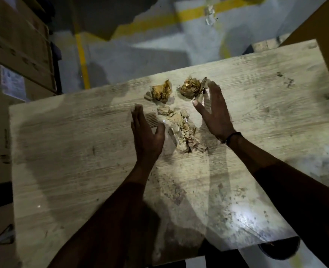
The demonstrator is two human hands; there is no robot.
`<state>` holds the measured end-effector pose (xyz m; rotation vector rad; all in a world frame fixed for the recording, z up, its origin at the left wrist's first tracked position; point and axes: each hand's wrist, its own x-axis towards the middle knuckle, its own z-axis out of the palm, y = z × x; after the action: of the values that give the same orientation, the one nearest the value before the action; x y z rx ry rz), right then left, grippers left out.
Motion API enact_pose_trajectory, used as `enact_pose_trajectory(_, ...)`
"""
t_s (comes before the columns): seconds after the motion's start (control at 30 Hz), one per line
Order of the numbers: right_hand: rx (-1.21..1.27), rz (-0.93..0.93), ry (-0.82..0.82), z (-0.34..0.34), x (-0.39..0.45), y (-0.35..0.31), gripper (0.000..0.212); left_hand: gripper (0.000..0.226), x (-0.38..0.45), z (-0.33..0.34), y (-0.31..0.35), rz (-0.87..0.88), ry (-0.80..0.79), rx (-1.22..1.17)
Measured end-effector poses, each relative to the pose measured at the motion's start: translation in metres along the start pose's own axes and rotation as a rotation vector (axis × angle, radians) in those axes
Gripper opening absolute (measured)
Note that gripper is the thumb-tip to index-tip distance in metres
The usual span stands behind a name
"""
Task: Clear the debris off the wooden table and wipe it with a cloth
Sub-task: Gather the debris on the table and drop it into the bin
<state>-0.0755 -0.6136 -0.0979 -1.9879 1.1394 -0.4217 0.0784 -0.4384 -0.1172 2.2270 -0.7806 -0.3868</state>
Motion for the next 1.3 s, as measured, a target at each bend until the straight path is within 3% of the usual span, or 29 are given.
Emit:
enact_pose_trajectory(0.17, -0.022, 0.012, -0.048, 0.023, -0.026, -0.003, 0.097, 0.08, -0.022, 0.002, 0.008, 0.076, -0.11, -0.082)
enact_pose_trajectory(0.43, 0.146, 0.107, 0.079, 0.015, 0.023, -0.021, 0.084, 0.068, 0.043, -0.007, 0.012, 0.089, 0.065, -0.06)
enact_pose_trajectory(0.63, -0.046, -0.134, -0.159, 0.027, 0.054, -0.024, 0.059, 0.045, 0.068, 0.003, 0.023, 0.115, -0.211, -0.169)
enact_pose_trajectory(0.97, 0.0, -0.197, -0.218, 0.019, -0.051, -0.017, 0.042, 0.043, -0.029, -0.013, 0.006, 0.206, -0.26, -0.215)
enact_pose_trajectory(1.17, 0.135, -0.117, -0.005, -0.005, -0.065, -0.003, 0.04, 0.047, -0.026, -0.028, -0.011, 0.242, -0.106, -0.188)
enact_pose_trajectory(1.3, 0.109, -0.159, -0.024, 0.004, -0.07, 0.005, 0.045, 0.046, -0.013, -0.017, -0.01, 0.298, -0.171, -0.059)
